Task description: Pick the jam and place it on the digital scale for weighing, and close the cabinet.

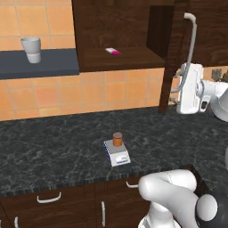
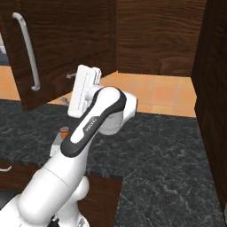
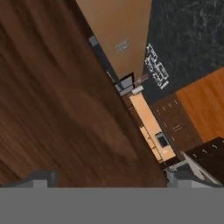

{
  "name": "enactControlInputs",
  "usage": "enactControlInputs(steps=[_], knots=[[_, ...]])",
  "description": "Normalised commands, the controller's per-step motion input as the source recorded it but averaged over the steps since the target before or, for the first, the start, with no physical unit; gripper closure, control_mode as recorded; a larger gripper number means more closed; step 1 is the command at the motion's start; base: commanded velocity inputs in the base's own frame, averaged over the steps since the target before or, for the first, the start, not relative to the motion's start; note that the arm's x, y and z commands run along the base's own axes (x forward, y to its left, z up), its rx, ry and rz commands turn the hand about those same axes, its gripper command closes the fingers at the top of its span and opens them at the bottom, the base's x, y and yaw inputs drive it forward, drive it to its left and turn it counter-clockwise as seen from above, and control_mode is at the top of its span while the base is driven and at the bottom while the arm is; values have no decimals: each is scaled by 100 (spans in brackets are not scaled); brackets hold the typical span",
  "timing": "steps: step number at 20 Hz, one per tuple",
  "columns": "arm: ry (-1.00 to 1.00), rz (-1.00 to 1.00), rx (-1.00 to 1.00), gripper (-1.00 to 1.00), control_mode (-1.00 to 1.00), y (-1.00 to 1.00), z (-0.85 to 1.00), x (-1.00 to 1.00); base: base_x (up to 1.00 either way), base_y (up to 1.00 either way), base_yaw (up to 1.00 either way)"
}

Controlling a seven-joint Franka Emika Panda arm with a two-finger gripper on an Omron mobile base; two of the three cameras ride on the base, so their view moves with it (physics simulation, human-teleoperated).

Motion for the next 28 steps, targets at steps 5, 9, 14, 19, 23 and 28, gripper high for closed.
enactControlInputs(steps=[5, 9, 14, 19, 23, 28], knots=[[0, -16, 0, -100, -100, 85, 16, 64, 0, 0, 0], [0, -23, 0, -100, -100, 78, 15, 68, 0, 0, 0], [3, -30, 0, -100, -100, 75, 16, 74, 0, 0, 0], [5, -34, 0, -100, -100, 80, 13, 77, 0, 0, 0], [8, -34, -1, -100, -100, 80, 10, 78, 0, 0, 0], [10, -35, 0, -100, -100, 68, 21, 71, 0, 0, 0]])
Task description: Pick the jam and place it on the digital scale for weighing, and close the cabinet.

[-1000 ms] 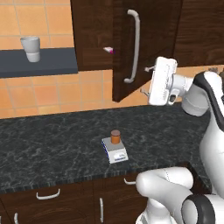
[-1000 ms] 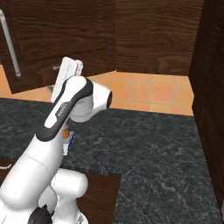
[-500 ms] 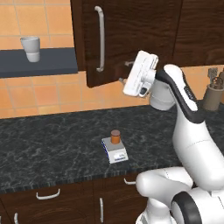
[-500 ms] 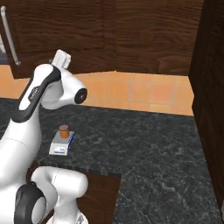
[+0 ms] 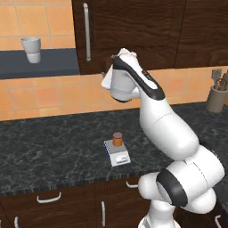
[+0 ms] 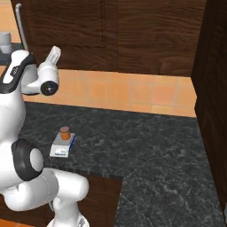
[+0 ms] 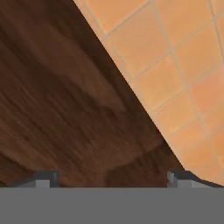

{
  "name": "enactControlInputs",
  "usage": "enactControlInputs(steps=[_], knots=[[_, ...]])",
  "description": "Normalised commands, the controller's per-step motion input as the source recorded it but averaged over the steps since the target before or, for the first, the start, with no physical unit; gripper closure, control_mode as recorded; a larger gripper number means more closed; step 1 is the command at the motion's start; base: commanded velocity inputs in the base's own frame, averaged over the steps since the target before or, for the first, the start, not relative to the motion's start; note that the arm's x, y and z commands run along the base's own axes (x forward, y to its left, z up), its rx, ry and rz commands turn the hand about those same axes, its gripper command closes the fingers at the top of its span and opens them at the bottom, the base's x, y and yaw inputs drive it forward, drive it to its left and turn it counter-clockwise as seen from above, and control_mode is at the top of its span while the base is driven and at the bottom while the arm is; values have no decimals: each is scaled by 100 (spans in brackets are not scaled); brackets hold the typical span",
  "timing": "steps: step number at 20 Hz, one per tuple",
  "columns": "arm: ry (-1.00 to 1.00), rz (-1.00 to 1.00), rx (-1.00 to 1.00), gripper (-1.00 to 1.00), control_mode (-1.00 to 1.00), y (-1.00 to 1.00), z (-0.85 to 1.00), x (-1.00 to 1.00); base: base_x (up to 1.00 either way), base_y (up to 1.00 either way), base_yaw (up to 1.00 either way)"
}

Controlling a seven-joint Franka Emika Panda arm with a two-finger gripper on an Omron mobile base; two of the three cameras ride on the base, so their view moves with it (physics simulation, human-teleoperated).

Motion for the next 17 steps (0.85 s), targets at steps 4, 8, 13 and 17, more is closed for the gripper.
enactControlInputs(steps=[4, 8, 13, 17], knots=[[10, -35, 0, -100, -100, 53, 29, 60, 0, 0, 0], [7, -33, 0, -100, -100, 22, 19, 46, 0, 0, 0], [14, -29, 0, -100, -100, 5, 15, 62, 0, 0, 0], [16, -23, 2, -100, -100, 0, 24, 43, 0, 0, 0]])
